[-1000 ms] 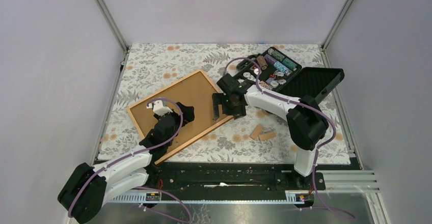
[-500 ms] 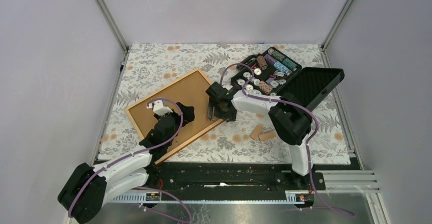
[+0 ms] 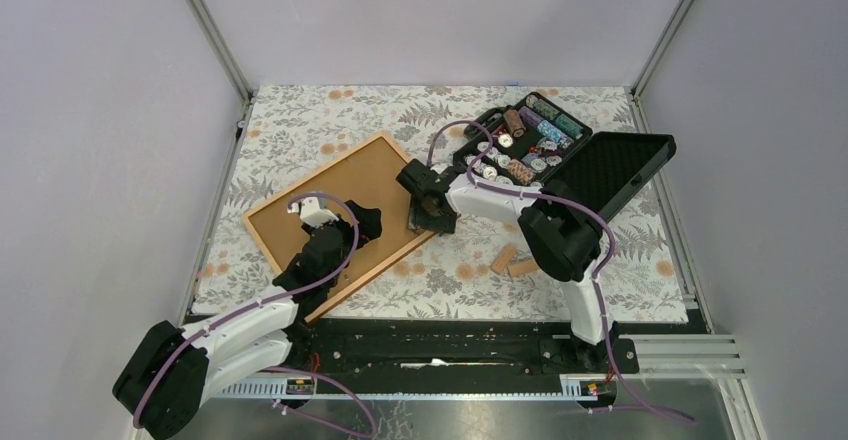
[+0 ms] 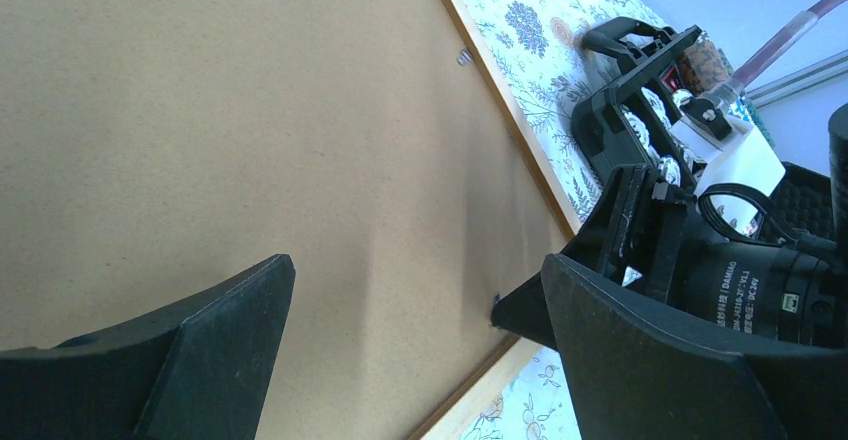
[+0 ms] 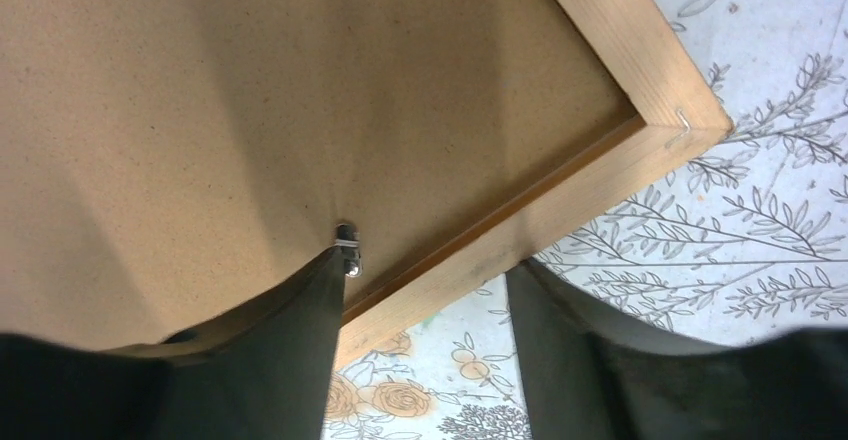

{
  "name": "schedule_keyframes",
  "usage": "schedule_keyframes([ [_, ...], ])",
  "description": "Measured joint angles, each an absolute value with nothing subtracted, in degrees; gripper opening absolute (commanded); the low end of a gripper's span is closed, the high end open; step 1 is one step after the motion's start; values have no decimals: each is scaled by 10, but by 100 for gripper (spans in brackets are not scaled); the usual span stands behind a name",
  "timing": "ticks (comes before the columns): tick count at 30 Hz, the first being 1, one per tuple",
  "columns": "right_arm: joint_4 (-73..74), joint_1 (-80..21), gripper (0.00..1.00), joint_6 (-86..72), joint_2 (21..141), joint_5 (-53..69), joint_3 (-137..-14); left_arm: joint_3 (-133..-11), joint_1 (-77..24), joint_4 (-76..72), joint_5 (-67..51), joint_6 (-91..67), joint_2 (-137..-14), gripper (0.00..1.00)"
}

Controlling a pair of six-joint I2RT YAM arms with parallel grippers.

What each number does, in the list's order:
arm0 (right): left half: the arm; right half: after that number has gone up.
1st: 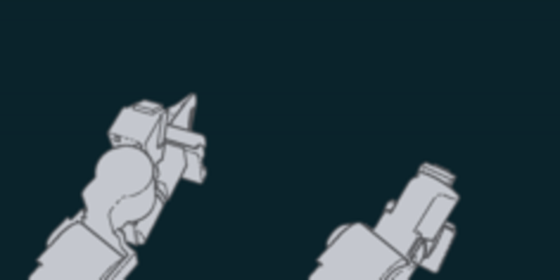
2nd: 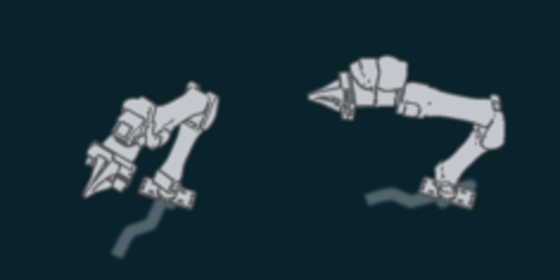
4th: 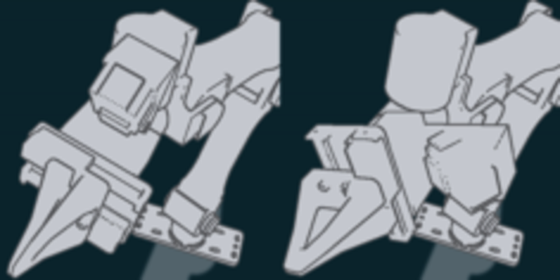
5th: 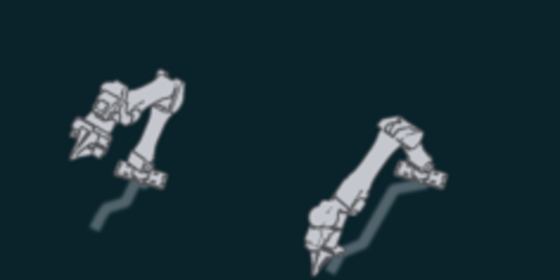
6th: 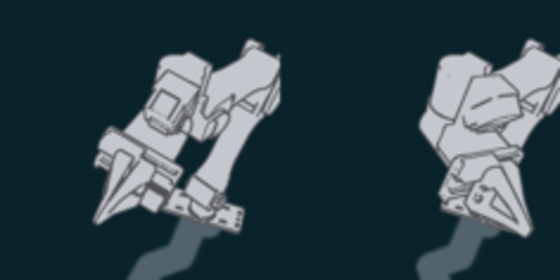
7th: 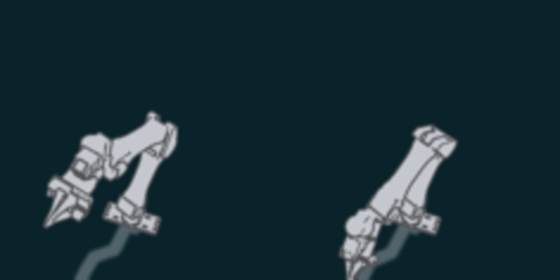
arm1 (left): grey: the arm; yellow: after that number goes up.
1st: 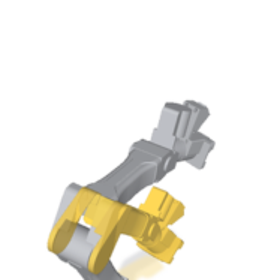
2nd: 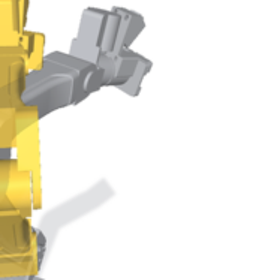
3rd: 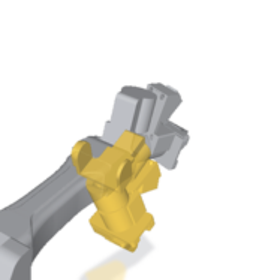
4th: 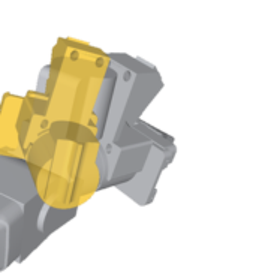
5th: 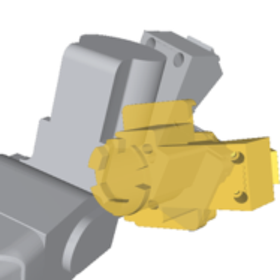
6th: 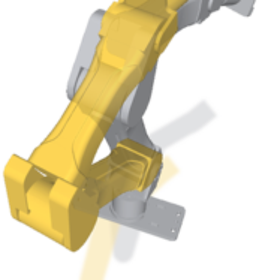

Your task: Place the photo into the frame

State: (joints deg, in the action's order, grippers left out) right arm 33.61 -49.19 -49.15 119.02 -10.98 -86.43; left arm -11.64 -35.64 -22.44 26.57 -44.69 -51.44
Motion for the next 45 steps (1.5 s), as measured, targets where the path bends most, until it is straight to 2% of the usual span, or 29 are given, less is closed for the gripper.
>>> schedule_keyframes([
  [4, 329, -490, 27, -501, 1198, -114, -879, -116, -356, -224, 265, -447, -514, 99],
  [8, 312, -481, 4, -534, 1200, -126, -882, -116, -356, -224, 265, -447, -514, 99],
  [11, 293, -466, 0, -544, 1202, -124, -882, -116, -356, -224, 266, -447, -514, 99],
  [12, 286, -461, 3, -545, 1202, -121, -882, -116, -356, -224, 266, -447, -514, 99],
  [15, 284, -453, 34, -536, 1202, -109, -882, -116, -356, -224, 266, -447, -514, 99],
  [17, 282, -453, 43, -513, 1202, -107, -882, -116, -356, -224, 266, -447, -514, 99],
  [20, 288, -452, 44, -460, 1203, -104, -884, -116, -356, -224, 266, -447, -514, 99],
  [25, 302, -439, 23, -391, 1221, -103, -922, -116, -357, -224, 266, -447, -514, 99],
  [30, 304, -417, 19, -352, 1259, -100, -980, -116, -357, -224, 266, -447, -515, 99],
  [33, 303, -406, 21, -319, 1289, -99, -1025, -116, -357, -224, 266, -447, -515, 99],
  [35, 304, -401, 32, -302, 1306, -97, -1053, -116, -357, -224, 266, -447, -515, 99],
  [39, 333, -397, 67, -276, 1331, -95, -1101, -116, -357, -224, 266, -447, -515, 99],
  [40, 341, -397, 73, -272, 1331, -93, -1105, -116, -357, -224, 266, -447, -515, 99],
  [42, 354, -397, 79, -271, 1329, -80, -1105, -116, -357, -224, 266, -447, -515, 99],
  [45, 359, -397, 79, -273, 1329, -63, -1102, -116, -357, -224, 266, -447, -515, 99],
])
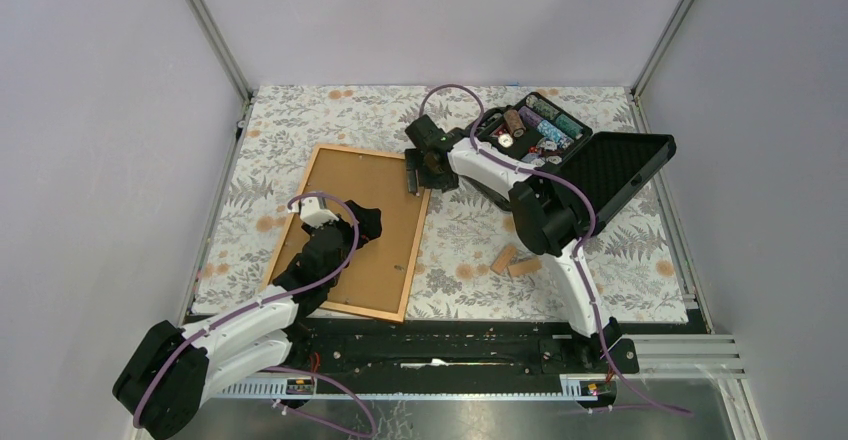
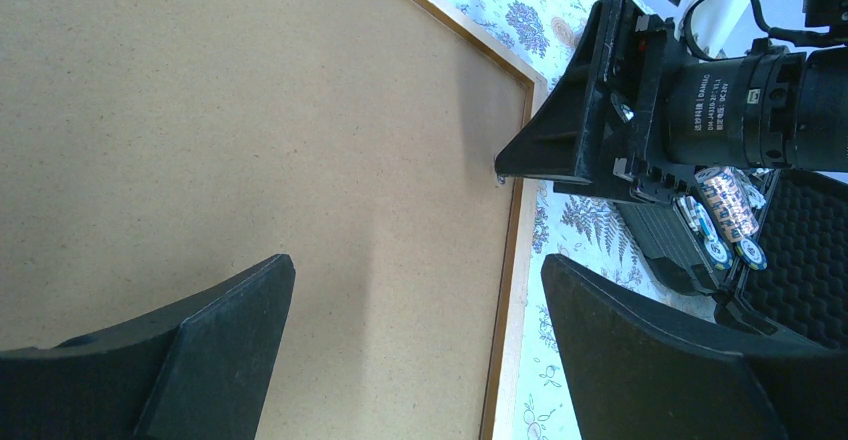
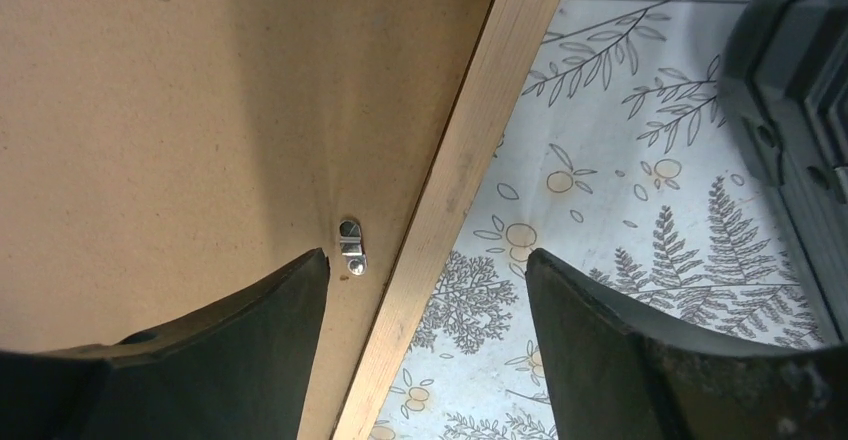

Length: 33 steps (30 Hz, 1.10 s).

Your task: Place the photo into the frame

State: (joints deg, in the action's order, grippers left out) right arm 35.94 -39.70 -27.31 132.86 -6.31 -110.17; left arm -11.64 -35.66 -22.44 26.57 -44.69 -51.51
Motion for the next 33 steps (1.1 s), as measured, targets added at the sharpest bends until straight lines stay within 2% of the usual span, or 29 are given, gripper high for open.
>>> schedule_keyframes([
  [5, 378, -397, 77, -280, 1331, -52, -1106, -116, -357, -224, 266, -447, -515, 99],
  [8, 390, -397, 72, -286, 1344, -56, -1129, -116, -357, -224, 266, -447, -515, 99],
  [16, 409, -397, 70, -303, 1373, -70, -1169, -116, -357, -224, 266, -447, -515, 99],
  [18, 413, -397, 63, -305, 1376, -71, -1174, -116, -357, -224, 266, -447, -515, 99],
  [24, 409, -400, 24, -319, 1377, -69, -1175, -116, -357, -224, 266, -447, -515, 99],
  [28, 415, -397, 4, -340, 1377, -70, -1176, -116, -357, -224, 266, -447, -515, 99],
  [31, 414, -396, 1, -358, 1377, -74, -1178, -116, -357, -224, 266, -447, -515, 99],
  [33, 415, -396, 4, -360, 1377, -75, -1179, -116, -357, -224, 266, -447, -515, 99],
])
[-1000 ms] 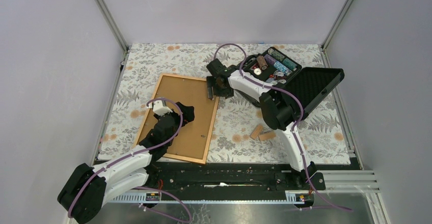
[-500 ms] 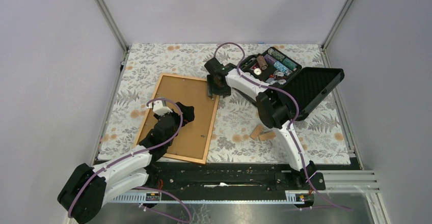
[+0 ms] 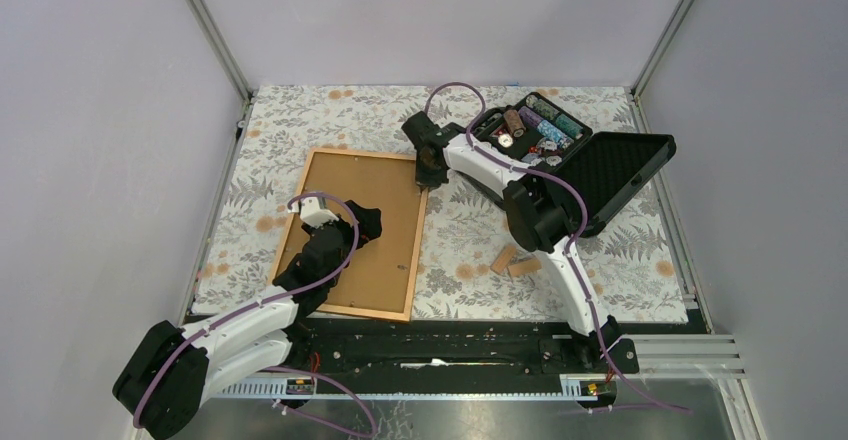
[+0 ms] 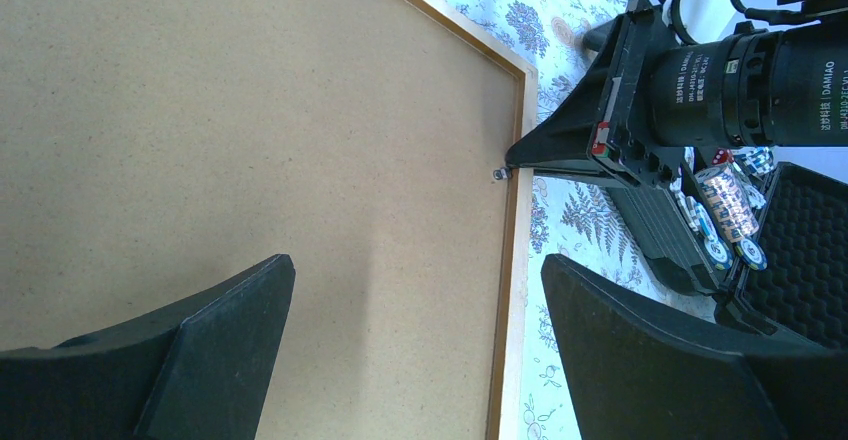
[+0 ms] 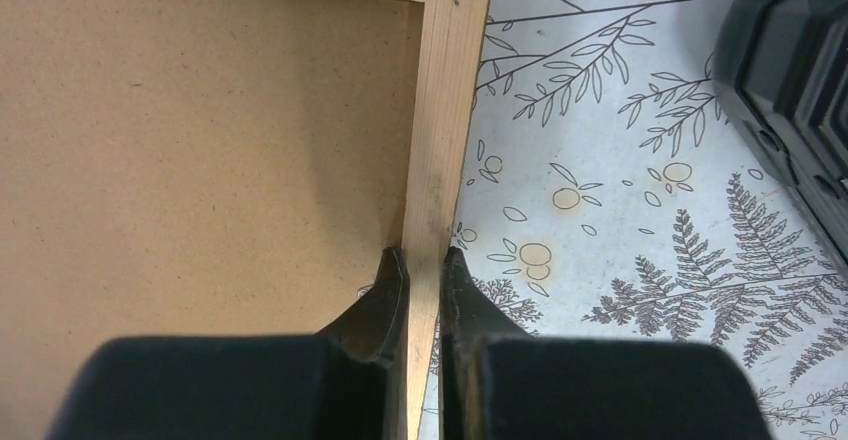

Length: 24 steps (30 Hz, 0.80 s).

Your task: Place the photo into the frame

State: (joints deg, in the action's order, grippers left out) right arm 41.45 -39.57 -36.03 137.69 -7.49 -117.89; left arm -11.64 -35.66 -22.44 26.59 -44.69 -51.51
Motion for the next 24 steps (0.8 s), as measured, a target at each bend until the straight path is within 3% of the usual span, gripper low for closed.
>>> schedule_keyframes([
  [3, 415, -395, 44, -360, 1377, -75, -1179, -116, -357, -224, 266, -447, -515, 99],
  [6, 416, -395, 69, -344, 1376, -71, -1179, -116, -357, -224, 266, -447, -515, 99],
  [7, 417, -394, 73, -336, 1376, -68, -1179, -116, -357, -224, 266, -447, -515, 99],
  [16, 420, -405, 77, -296, 1288, -50, -1076, -116, -357, -224, 266, -447, -515, 99],
  [24, 415, -483, 74, -294, 1253, -46, -979, -117, -357, -224, 265, -447, -522, 99],
])
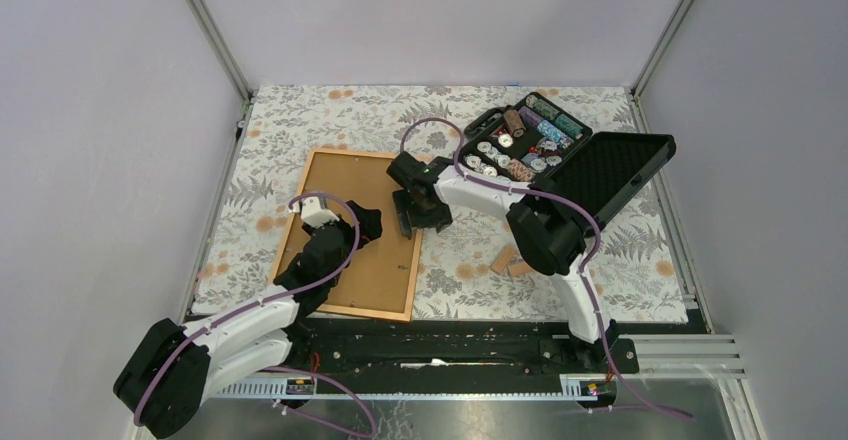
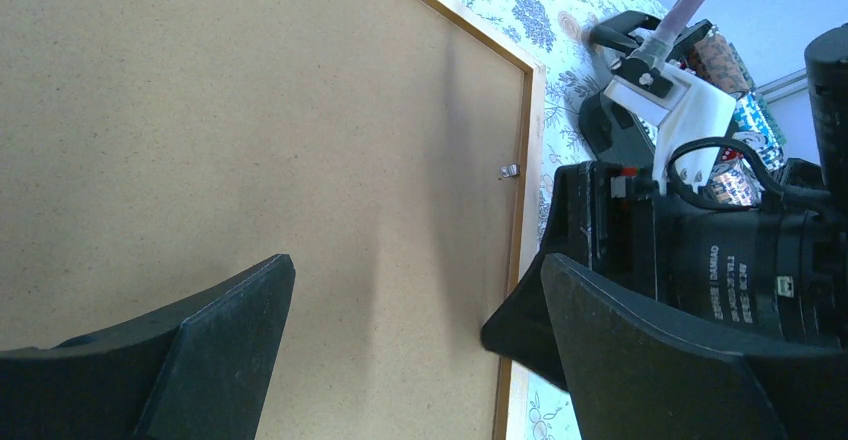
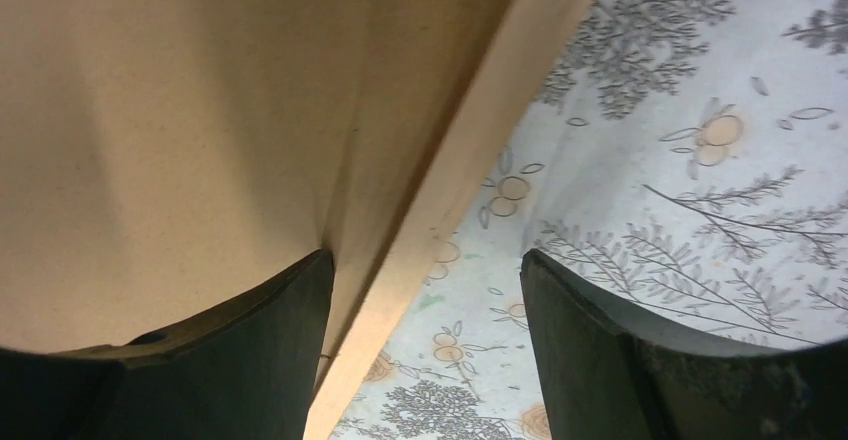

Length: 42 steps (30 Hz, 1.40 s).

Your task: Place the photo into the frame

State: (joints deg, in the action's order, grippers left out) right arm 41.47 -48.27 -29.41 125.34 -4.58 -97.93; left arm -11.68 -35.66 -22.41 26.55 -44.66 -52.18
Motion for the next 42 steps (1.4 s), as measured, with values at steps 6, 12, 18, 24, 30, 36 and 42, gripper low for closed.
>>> schedule_keyframes([
  [6, 394, -493, 43, -294, 1253, -18, -970, -117, -357, -224, 266, -447, -522, 99],
  [12, 391, -491, 23, -255, 1253, -34, -977, -117, -357, -224, 266, -447, -522, 99],
  [18, 399, -439, 29, -205, 1289, -50, -1036, -117, -357, -224, 266, -447, -521, 99],
  [24, 399, -372, 67, -171, 1327, -30, -1098, -117, -357, -224, 266, -447, -521, 99],
  [30, 382, -375, 73, -167, 1301, -5, -1049, -118, -357, -224, 266, -447, -523, 99],
  [36, 357, -383, 73, -166, 1211, 37, -899, -121, -357, -224, 266, -447, -523, 99],
  [42, 317, -389, 74, -167, 1171, 47, -835, -123, -357, -224, 266, -447, -526, 99],
])
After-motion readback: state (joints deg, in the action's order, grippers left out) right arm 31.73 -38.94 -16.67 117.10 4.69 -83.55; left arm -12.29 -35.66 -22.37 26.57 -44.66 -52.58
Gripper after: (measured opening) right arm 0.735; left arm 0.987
